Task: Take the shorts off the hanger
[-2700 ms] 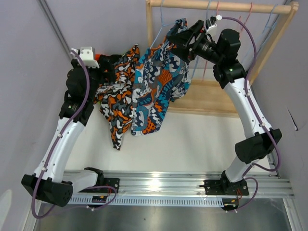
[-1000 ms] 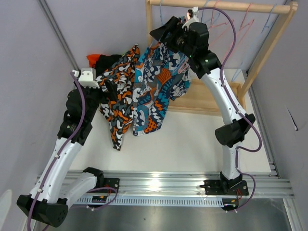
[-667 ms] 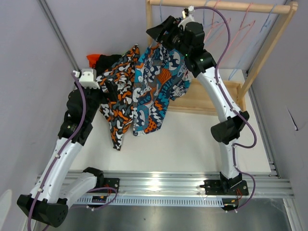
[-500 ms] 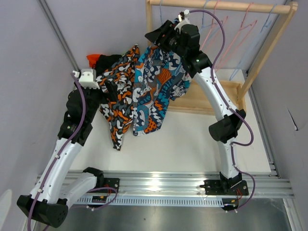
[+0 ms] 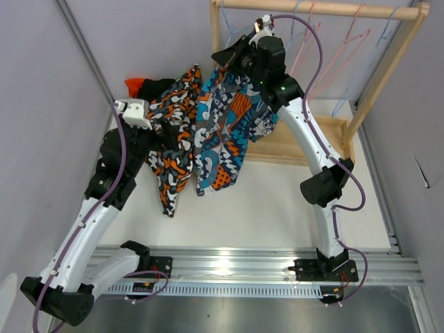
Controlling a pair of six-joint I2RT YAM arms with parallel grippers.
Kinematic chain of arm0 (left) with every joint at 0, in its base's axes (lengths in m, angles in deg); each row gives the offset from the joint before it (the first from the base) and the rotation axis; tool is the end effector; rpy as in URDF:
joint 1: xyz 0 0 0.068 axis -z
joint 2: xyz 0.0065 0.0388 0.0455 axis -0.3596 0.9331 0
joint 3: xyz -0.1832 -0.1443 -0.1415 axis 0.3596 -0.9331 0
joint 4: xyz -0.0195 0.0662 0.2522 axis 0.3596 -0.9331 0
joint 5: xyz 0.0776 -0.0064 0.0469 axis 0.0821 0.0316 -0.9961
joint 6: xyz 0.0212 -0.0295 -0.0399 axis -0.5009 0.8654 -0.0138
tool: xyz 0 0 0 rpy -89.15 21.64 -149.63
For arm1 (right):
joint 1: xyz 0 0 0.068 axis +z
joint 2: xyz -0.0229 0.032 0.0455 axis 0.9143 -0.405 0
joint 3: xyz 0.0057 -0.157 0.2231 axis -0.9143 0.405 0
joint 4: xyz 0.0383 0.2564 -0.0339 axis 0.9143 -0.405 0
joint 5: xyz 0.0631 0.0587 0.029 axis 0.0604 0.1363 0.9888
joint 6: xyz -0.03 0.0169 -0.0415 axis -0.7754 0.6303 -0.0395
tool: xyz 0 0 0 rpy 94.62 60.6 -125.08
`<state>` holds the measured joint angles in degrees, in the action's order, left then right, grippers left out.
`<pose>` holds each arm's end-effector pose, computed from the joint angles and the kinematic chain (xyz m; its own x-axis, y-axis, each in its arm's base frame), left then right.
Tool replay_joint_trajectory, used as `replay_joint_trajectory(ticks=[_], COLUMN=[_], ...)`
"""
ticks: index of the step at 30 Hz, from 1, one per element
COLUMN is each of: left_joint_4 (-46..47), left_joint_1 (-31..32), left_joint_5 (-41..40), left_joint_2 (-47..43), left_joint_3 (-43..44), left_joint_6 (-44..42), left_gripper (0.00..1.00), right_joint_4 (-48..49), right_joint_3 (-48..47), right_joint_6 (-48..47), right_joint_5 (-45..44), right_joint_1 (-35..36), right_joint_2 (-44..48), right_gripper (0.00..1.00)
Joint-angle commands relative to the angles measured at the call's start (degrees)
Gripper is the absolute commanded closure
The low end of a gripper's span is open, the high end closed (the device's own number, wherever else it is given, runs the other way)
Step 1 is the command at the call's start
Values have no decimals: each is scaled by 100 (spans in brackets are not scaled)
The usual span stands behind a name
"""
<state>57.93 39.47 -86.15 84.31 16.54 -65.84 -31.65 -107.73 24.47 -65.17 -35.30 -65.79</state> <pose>0.1924 -0.0606 0.4023 -0.1087 -0.1010 -0.9889 0.2167 0.9685 -0.1227 0.4120 0.2525 0.4788 -0.4430 0.5552 -0.7039 -0.4711 0.5238 0.7097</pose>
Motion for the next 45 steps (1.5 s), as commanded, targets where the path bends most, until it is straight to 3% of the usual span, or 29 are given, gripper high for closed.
replay_joint_trajectory(ticks=[1,10,21,27,28,29,30,31,32,34,38,42,45], left_joint_4=[47,109,1480,2016,2034,1947,1885,1850,1771,1735,1595,1323,859], left_joint_1=[471,1140,1527,1843,1869,1878,1896,1966,2001,2211,2914,4273,4856], left_joint_5=[227,218,1158,860,816,807,711,606,544,289,-351,-1377,-2073], left_joint_2=[-101,-171,153,356,417,470,488,479,436,139,-767,-1857,-2323], left_joint_3=[428,437,-82,-319,-302,-241,-197,-205,-222,-424,-1283,-2102,-2499], left_joint_6=[-74,49,251,243,225,207,216,251,269,295,453,786,1006], left_gripper=[1,1,0,1,18,46,65,94,100,100,100,100,100], right_joint_4=[573,723,582,495,494,529,564,617,687,618,135,37,116], right_joint_3=[-347,-778,318,821,1030,1163,1303,1557,1655,1674,711,242,241], right_joint_6=[-394,-139,-210,89,54,28,-7,-16,-25,-87,-333,-185,105], right_joint_5=[-40,215,57,145,110,57,-4,-92,-136,-276,-374,-216,-23], right_joint_1=[75,-93,610,804,917,979,1032,1093,1094,1094,989,603,260], right_joint_2=[718,884,2044,2774,2888,2993,3221,3336,3415,3530,3241,2977,2942], right_gripper=[100,100,100,100,100,100,100,100,100,100,100,100,100])
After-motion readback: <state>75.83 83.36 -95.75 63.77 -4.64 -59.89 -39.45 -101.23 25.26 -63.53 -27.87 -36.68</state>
